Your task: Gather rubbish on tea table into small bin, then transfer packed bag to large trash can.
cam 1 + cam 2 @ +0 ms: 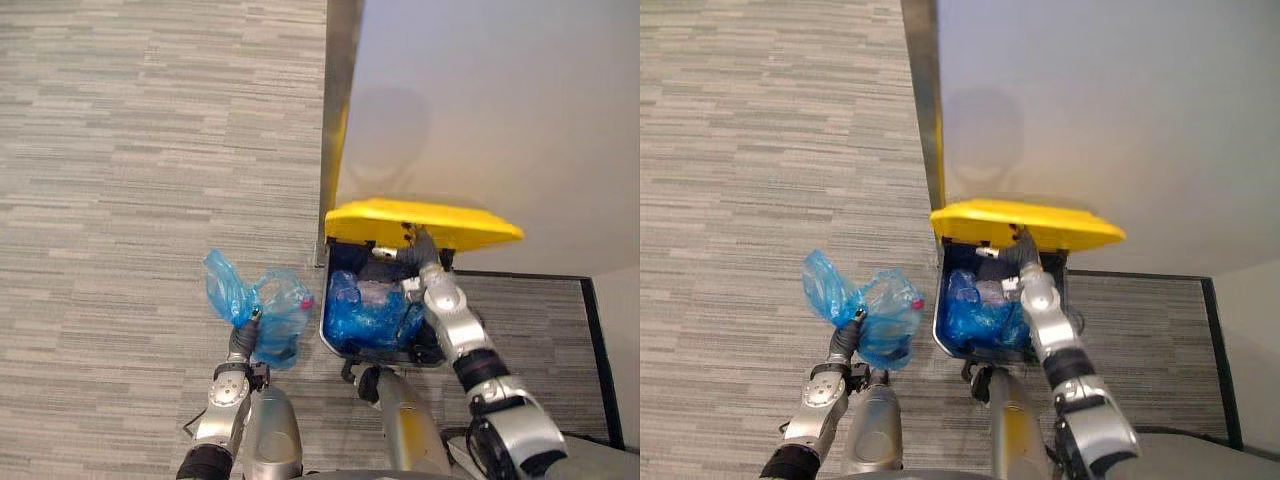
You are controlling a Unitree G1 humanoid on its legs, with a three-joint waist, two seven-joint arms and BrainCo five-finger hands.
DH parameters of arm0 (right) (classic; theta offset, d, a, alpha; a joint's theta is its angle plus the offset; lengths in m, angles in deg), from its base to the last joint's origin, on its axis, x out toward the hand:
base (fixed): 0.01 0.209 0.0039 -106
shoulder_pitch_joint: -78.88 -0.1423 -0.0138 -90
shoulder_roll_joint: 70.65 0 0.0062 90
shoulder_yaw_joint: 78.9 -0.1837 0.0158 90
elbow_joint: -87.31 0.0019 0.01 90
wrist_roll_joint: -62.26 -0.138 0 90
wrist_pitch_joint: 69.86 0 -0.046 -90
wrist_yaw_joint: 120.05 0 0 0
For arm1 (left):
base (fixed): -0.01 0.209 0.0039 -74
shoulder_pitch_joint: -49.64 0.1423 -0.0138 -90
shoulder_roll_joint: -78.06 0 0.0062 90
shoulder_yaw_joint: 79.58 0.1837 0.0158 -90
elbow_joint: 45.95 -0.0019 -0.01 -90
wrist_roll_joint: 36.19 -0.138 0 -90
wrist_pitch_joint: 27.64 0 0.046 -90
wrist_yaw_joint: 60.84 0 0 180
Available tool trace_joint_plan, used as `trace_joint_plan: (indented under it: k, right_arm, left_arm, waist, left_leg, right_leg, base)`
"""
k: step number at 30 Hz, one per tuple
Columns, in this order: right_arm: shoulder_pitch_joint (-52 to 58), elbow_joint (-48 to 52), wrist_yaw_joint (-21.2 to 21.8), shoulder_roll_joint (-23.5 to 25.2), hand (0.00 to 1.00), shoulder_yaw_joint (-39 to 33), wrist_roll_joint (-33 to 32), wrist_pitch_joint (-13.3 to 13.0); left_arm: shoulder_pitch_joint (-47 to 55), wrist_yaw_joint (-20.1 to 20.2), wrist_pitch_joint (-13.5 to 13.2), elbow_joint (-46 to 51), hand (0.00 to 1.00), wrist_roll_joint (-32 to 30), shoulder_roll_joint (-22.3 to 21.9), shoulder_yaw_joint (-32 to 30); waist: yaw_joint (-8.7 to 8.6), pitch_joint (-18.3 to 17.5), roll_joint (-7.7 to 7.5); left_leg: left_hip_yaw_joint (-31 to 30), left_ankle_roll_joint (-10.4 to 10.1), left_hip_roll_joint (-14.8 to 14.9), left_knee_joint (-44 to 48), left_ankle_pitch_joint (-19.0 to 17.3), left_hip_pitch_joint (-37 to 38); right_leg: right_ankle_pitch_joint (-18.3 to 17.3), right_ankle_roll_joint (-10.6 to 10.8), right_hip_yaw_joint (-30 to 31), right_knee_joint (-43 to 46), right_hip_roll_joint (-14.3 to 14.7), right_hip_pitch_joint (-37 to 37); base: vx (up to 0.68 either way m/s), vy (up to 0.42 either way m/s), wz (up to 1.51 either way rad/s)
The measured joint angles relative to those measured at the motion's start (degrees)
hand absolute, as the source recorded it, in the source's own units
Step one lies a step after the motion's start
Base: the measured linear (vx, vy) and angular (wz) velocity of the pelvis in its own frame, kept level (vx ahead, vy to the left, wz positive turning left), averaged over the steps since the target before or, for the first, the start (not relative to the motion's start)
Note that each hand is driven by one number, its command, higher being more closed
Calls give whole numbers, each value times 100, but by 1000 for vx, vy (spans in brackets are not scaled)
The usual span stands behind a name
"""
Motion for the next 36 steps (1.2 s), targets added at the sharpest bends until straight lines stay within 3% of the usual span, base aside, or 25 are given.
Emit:
trace_joint_plan:
  k: [8, 17, 22, 31, 36]
  right_arm:
    - [-631, -554, -104, -420, 0, 18, -26, 86]
    - [-993, -944, -80, -771, 0, 243, 176, 171]
    - [-1160, -1076, -34, -1039, 0, 302, 288, 187]
    - [-1966, -1782, 36, -1282, 0, 471, 415, 199]
    - [-2214, -1906, 35, -1364, 0, 480, 452, 228]
  left_arm:
    - [-317, 6, -76, -9, 100, 147, 120, 218]
    - [-241, 155, -104, 653, 100, 265, 390, 587]
    - [-269, 325, -205, 1312, 100, 436, 444, 969]
    - [-389, 748, -303, 2244, 100, 895, 409, 2223]
    - [-1308, 762, -303, 2268, 100, 997, 120, 3074]
  waist:
    - [-79, 272, 14]
    - [-157, 381, 6]
    - [-201, 391, 14]
    - [-355, 510, 54]
    - [-478, 643, 216]
  left_leg:
    - [-86, -194, -76, 7, 236, -85]
    - [62, -193, -287, 111, 265, -70]
    - [110, -100, -327, 245, 194, -54]
    - [364, -68, -394, 331, 176, -11]
    - [326, -42, -385, 646, 47, -120]
  right_leg:
    - [9, 17, -35, 36, -36, -5]
    - [82, -105, 68, 164, -269, 15]
    - [110, -32, 144, 33, -270, 134]
    - [737, 71, 550, -754, -111, 379]
    - [854, 9, 541, -870, -100, 468]
  base:
    - [21, 1, 7]
    - [17, 41, 4]
    - [-56, 18, 0]
    - [-64, 38, -16]
    - [-16, 32, -2]
